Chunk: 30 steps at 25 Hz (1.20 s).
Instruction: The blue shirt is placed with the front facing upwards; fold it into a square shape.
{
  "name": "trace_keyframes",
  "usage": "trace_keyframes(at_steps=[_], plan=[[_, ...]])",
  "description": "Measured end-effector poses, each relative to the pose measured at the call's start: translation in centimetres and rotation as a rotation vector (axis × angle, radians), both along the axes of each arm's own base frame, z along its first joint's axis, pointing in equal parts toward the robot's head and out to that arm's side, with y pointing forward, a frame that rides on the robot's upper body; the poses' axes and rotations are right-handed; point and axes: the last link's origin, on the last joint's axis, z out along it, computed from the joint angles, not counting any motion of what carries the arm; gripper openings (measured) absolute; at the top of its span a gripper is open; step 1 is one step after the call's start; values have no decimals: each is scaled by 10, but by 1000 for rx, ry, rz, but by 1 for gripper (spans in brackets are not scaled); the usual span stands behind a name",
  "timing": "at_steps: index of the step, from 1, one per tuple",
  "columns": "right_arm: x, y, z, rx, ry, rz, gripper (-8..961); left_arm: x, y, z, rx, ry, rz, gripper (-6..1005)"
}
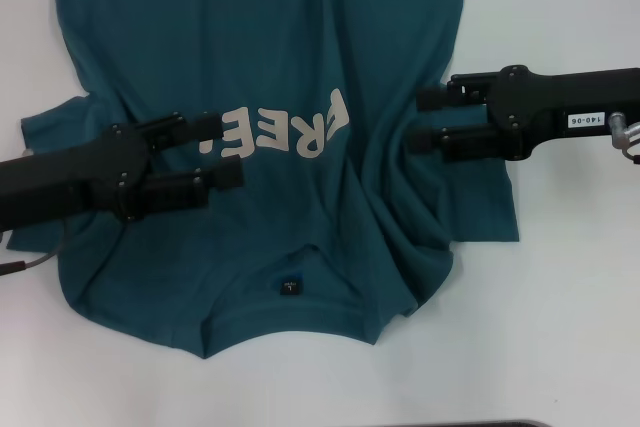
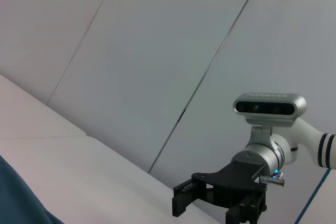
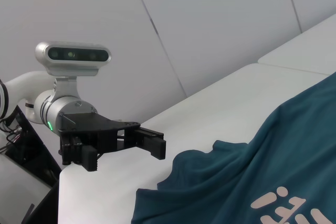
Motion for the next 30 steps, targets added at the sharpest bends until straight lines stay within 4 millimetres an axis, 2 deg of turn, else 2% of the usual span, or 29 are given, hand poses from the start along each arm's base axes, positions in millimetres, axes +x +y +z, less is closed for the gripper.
trace_keyframes(at_steps=[11, 16, 23, 30], plan=[[0, -1, -1, -2, 3, -2, 760, -1, 0, 1, -3, 0, 7, 886], [0, 0, -1, 3, 5, -4, 759, -6, 3, 7, -12, -4, 69, 886], [-1, 2, -2, 17, 9, -11, 759, -39, 12, 28, 43, 15, 329, 887], [-2, 4, -2, 21, 9, -12, 759, -72, 8, 48, 96, 79, 485, 882]])
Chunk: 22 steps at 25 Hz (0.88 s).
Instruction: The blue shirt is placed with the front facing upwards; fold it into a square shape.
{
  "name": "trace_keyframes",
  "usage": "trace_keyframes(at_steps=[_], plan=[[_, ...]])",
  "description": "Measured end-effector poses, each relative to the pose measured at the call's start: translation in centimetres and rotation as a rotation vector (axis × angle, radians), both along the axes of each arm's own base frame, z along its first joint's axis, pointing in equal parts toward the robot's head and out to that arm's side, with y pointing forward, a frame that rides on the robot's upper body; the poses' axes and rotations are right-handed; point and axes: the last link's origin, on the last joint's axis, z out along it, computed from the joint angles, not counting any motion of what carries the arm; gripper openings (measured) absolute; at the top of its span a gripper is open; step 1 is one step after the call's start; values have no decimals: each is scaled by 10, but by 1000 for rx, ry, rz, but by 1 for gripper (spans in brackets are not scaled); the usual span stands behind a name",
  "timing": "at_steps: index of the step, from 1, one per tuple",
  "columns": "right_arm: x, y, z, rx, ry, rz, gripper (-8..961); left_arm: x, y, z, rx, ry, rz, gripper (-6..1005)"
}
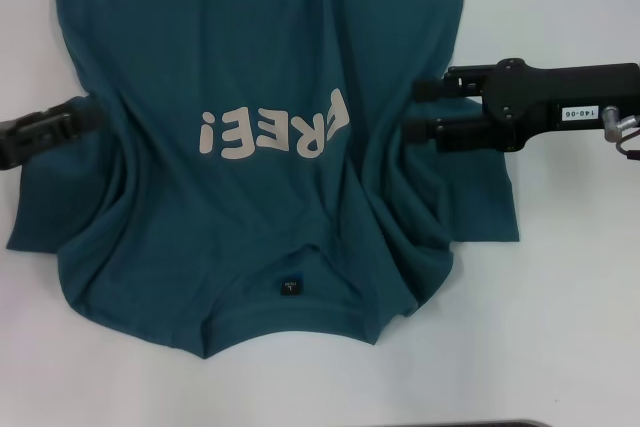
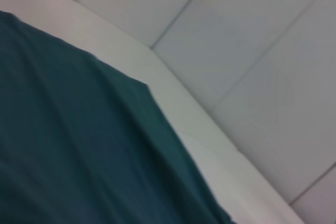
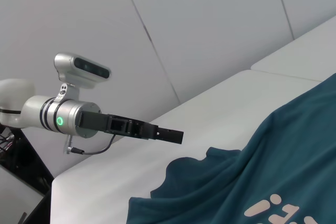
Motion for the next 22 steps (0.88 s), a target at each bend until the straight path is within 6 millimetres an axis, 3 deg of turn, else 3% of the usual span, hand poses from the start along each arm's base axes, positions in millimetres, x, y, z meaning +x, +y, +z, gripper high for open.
trace_keyframes(at_steps=[11, 22], plan=[[-1, 0, -1, -2, 2, 0, 759, -28, -9, 6, 9, 104, 112, 844], [-1, 0, -1, -1, 6, -3, 759, -39, -8, 7, 26, 149, 160, 844]])
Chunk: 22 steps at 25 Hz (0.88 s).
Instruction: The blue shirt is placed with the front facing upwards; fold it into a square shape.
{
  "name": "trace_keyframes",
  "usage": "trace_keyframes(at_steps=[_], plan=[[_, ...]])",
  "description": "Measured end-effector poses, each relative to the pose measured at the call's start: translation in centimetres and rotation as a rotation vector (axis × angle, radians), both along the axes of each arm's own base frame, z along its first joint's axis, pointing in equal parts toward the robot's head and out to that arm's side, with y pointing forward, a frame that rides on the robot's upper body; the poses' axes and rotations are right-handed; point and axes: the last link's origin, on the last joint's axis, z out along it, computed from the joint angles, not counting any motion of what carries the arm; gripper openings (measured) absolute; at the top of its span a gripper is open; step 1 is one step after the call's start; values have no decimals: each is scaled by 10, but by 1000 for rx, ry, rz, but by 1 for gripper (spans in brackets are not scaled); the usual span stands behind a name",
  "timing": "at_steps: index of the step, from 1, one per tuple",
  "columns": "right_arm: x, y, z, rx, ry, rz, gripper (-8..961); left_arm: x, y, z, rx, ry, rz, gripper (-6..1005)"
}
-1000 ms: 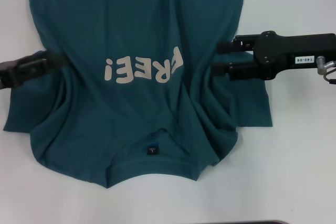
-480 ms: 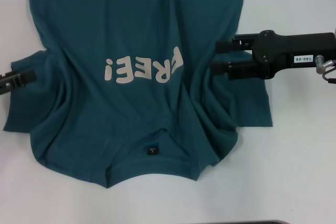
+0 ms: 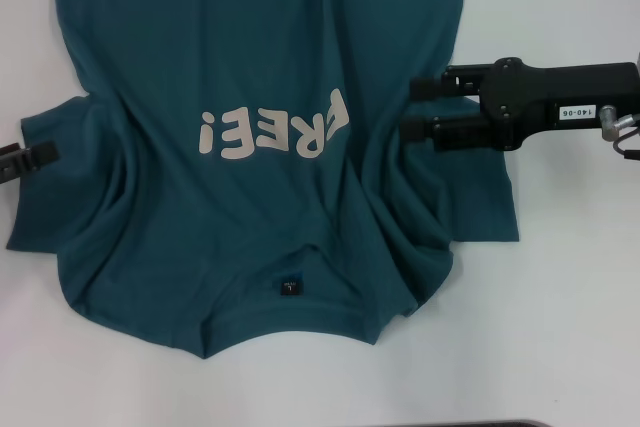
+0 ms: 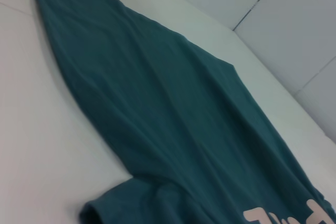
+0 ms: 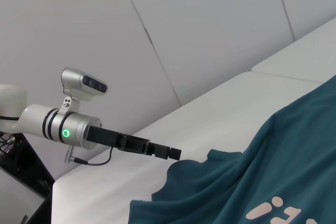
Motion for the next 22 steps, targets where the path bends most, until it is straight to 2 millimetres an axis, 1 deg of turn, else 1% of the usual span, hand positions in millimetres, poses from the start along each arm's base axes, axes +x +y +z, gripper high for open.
trace_keyframes(at_steps=[10, 22], plan=[[1, -1, 1, 10, 14, -12, 759, -10, -6, 3, -18, 36, 38, 843], [0, 0, 2, 7, 15, -20, 759, -6, -2, -5, -62, 59, 14, 843]])
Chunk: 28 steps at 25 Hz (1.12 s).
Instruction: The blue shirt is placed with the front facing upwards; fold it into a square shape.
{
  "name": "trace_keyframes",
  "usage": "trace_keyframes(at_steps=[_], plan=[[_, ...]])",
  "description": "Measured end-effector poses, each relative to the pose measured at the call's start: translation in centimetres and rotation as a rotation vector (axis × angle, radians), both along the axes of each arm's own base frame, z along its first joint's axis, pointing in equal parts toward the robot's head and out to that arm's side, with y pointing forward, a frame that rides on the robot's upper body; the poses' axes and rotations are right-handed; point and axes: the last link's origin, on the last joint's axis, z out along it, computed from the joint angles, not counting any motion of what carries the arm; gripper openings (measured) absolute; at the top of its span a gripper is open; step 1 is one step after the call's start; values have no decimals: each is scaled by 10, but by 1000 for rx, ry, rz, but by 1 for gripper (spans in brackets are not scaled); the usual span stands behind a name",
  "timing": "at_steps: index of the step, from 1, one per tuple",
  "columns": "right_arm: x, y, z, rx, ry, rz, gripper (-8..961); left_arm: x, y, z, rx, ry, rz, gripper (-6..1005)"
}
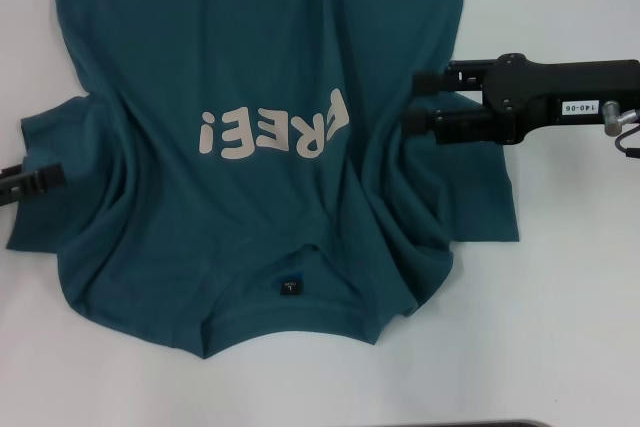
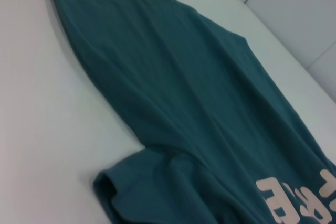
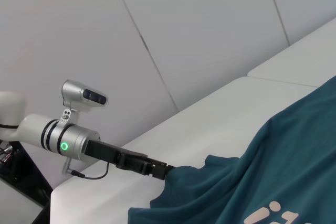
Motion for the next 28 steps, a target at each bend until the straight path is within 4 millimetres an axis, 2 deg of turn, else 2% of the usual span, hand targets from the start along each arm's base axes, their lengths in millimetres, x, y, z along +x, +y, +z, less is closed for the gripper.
trace_keyframes(at_steps=[9, 25, 28], plan=[[0, 0, 0, -1, 1, -2, 759, 1, -1, -5, -31, 3, -3, 844], [1, 0, 0, 1, 0, -4, 760, 6, 7, -7, -60, 19, -6, 762], [1, 0, 0, 1, 0, -4, 760, 7, 8, -9, -70, 23, -10, 648]])
